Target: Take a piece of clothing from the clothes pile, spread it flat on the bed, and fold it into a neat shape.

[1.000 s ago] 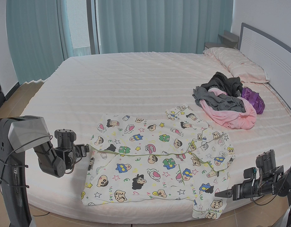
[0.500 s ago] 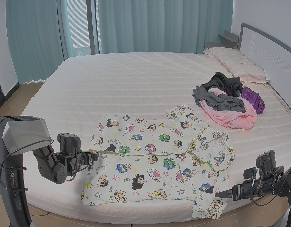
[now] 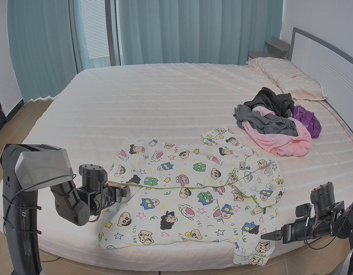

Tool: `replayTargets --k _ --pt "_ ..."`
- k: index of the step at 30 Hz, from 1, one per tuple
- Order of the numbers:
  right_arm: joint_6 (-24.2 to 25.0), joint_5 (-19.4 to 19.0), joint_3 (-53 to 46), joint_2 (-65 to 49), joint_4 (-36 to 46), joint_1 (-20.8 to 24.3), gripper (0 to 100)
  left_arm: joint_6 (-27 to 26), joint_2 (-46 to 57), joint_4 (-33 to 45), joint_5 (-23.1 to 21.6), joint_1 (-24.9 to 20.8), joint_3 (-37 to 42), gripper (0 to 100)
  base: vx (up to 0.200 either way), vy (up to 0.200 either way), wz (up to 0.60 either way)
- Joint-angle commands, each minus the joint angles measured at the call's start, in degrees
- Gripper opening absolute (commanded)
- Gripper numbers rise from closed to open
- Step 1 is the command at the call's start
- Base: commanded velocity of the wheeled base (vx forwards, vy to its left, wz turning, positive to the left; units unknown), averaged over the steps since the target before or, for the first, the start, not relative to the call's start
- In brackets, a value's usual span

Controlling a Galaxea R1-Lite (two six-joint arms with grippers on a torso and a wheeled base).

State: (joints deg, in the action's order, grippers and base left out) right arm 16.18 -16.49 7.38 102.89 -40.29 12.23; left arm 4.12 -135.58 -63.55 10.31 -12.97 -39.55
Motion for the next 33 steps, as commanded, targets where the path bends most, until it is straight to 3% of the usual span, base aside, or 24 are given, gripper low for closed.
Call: replayTargets --k 1,6,10,19,33 --pt "-0.01 -0.03 -0.08 -0.06 0.04 -0.01 100 0.45 -1.97 -1.75 0.41 -0.39 -2.03 100 0.0 0.0 0.0" --pt "-0.01 -0.03 0.01 0.03 0.04 0.08 100 3.26 -4.51 -3.07 2.17 -1.18 -5.81 100 0.0 0.0 0.0" --pt "-0.01 -0.03 -0.08 0.03 0.04 0.08 100 3.26 -7.15 -3.34 7.53 -0.74 -8.97 100 0.0 0.0 0.0" --pt "-0.09 -0.03 -0.08 -0.06 0.04 0.17 100 -2.71 -7.68 -7.91 11.22 2.95 -9.76 100 0.0 0.0 0.0" --pt "-0.09 -0.03 -0.43 -0.41 -0.05 0.43 100 -4.47 -5.48 -7.99 11.57 9.63 -8.09 100 0.0 0.0 0.0"
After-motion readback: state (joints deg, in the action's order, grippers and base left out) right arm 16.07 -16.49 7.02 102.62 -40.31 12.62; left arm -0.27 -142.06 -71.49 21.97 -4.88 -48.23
